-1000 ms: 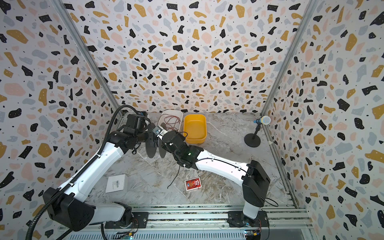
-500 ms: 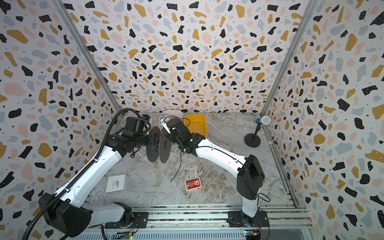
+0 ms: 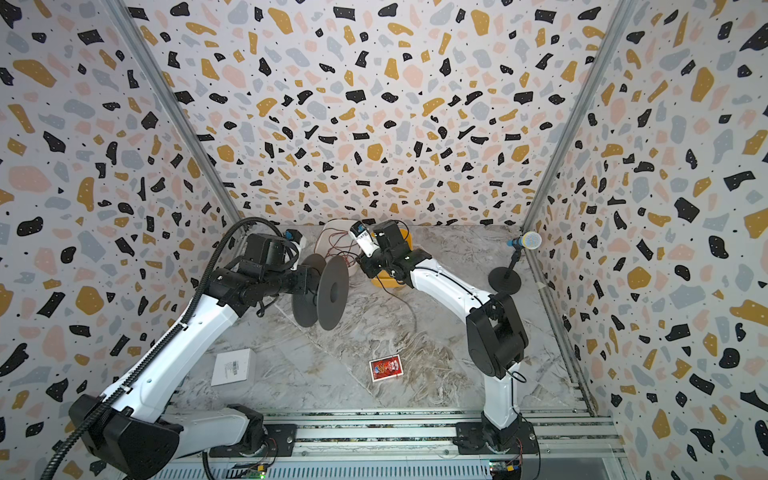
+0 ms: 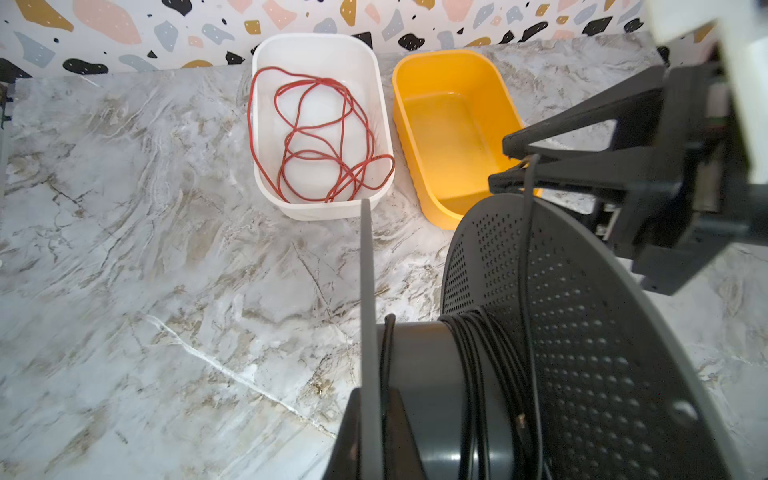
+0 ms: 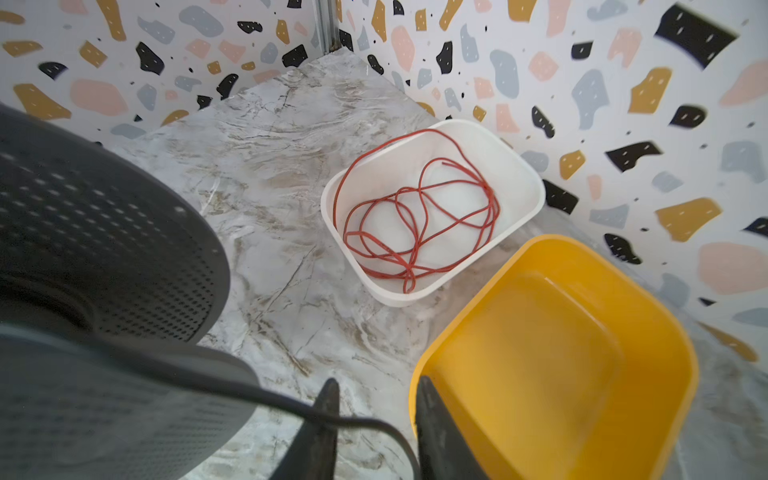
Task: Wrap the cables
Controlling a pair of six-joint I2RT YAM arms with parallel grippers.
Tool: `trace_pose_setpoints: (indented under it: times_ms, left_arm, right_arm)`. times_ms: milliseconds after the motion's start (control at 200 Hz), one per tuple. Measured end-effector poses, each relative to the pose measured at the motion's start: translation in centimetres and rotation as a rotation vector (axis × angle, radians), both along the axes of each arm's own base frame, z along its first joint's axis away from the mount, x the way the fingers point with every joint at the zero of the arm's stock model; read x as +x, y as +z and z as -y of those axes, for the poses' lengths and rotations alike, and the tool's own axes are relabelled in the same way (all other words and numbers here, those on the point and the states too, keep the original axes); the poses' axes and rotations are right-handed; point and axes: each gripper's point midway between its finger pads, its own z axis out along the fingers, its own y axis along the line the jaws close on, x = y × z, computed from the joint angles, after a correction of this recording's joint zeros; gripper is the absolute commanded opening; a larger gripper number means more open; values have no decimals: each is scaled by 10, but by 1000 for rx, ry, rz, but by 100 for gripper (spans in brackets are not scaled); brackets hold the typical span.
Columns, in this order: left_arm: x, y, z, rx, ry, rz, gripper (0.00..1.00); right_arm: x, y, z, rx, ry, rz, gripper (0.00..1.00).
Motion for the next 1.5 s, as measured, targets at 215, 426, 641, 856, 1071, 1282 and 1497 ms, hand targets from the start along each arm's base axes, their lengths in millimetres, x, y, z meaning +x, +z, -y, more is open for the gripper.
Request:
trace_pose_setpoints:
  times_ms: [215,426,641,856,1071,1282,1497]
  left_arm:
    - [-7,31,7,-64,-36,60,0]
    - [-7,47,10,-93,-44,83,0]
    - [-6,66,11,-130,-38,112,2]
    - [-9,75,12,-161,-40,116,1]
    - [-13,88,12,-181,-44,137,0]
    - [-17,127,13,-223,-55,218,0]
    - [-37,163,6,-257,-64,312,0]
  right_arm:
    - [-17,-48,7,76,37,-137,64]
    - [-35,-62,18,104,7,-162,86]
    - [-47,-11,36,198,-32,-38,96]
    - [-51,2,48,218,-48,71,93]
    - [-49,-8,58,185,-80,131,91]
    - [-47,-1,64,196,-105,181,91]
    - [-45,7,58,227,-81,210,90]
